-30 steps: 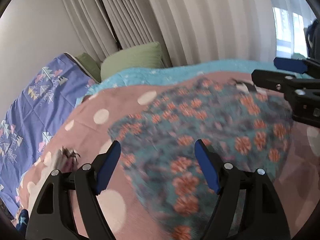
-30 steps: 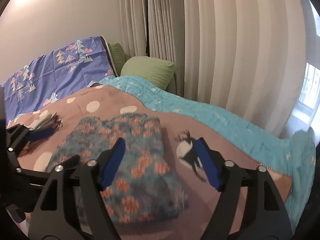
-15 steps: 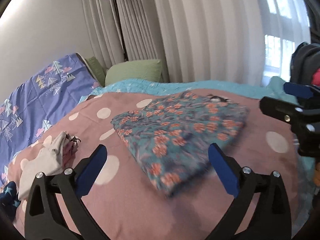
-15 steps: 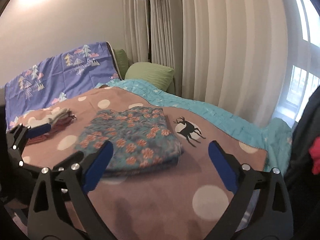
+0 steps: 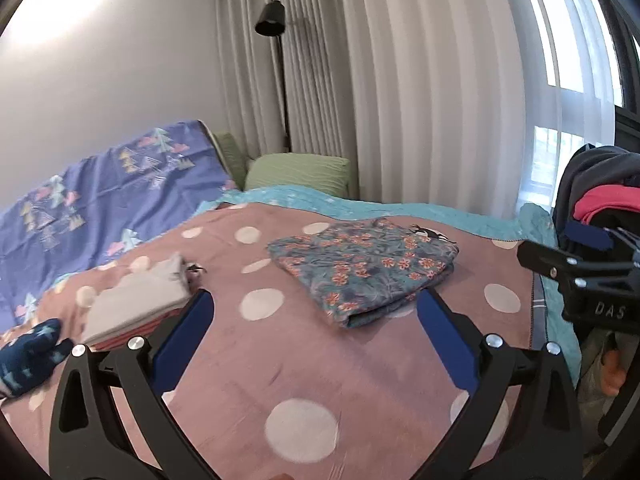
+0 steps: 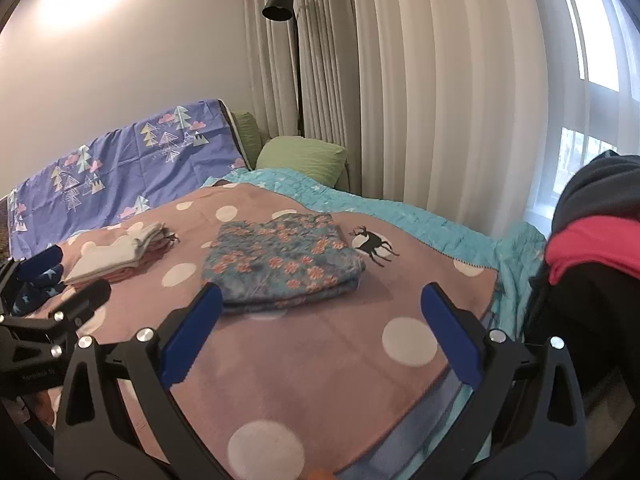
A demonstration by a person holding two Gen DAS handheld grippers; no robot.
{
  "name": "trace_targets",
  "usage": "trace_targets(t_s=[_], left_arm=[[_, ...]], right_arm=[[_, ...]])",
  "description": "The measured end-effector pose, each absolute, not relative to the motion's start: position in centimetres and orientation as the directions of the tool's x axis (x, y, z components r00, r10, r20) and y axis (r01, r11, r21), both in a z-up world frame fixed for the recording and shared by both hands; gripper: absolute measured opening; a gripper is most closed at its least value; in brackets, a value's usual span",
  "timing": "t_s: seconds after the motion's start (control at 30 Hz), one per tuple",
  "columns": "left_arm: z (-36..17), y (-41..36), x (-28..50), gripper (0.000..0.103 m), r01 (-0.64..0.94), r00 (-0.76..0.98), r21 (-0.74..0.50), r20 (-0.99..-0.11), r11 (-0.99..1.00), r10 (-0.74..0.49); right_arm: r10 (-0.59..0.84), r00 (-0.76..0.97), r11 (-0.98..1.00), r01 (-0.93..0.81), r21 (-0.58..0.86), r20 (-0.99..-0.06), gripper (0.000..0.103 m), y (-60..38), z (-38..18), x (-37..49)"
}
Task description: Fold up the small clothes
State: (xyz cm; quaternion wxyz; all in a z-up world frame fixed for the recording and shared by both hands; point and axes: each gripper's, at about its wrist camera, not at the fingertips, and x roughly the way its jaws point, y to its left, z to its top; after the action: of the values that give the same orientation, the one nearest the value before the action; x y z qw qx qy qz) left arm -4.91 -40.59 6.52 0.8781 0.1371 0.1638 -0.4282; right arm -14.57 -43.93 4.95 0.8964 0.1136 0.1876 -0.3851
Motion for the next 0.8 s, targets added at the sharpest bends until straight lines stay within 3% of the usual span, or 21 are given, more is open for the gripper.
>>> trace_targets(t_s=[0.43,0.8], left_arm=[[6.8,-34.8,-12.4,0.102,0.849,0.516,0.113,-0.388,0.517,-0.763],[5.3,-30.4,-14.1,0.102,0.790,0.565,0.030,-0.424,0.613,-0.708]], right_arm=[[-0.647,0.684,0.715,0.697,0.044,-0.336,0.101,-37.2,7.0,-18.5],[-0.623,0.683,0.739,0.673,-0.001,-0.381,0.101,-34.3,5.0,-19.4]])
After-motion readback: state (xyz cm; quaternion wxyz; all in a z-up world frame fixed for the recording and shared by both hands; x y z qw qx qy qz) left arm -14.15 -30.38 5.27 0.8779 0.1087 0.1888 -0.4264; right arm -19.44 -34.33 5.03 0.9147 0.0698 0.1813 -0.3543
